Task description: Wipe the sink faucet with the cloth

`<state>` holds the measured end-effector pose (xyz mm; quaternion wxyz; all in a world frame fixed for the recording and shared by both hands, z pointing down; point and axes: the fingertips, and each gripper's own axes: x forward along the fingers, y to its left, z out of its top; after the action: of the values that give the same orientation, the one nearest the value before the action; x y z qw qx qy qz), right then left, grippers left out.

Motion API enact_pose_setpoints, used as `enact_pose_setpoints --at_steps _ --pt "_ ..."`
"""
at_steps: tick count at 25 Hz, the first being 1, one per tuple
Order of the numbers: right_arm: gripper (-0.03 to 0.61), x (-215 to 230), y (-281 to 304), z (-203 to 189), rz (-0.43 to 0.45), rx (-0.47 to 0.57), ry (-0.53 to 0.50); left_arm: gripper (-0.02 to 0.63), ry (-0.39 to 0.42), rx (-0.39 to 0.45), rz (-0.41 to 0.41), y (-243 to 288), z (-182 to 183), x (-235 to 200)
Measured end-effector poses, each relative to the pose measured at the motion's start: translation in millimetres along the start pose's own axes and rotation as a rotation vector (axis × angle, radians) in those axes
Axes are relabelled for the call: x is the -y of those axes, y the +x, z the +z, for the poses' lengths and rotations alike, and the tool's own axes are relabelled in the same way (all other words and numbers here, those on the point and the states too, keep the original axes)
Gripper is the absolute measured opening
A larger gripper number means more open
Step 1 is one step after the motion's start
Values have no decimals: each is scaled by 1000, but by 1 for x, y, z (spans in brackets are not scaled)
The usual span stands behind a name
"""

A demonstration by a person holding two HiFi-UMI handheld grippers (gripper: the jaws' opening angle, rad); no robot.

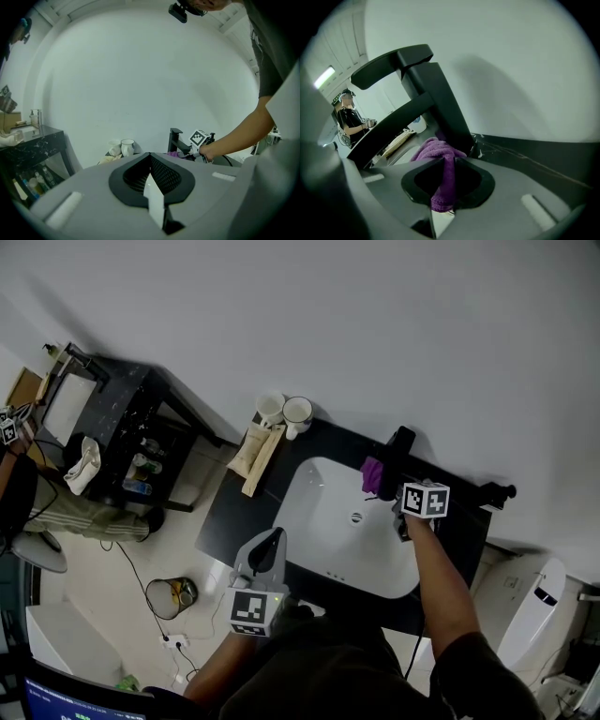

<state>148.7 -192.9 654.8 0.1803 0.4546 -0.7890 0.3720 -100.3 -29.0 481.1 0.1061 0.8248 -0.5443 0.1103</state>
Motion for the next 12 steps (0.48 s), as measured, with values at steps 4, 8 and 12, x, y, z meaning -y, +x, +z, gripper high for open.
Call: enact_pose_setpoints --at_steps 4,8,12 --pt "60 -2 -2 1 -5 46 36 17 -8 6 -16 -1 2 0" --pt "60 -7 -11 -2 -8 81 46 17 -5 15 -53 3 5 3" --pt "60 -21 -31 -14 -26 114 12 17 -1 28 -92 12 7 5"
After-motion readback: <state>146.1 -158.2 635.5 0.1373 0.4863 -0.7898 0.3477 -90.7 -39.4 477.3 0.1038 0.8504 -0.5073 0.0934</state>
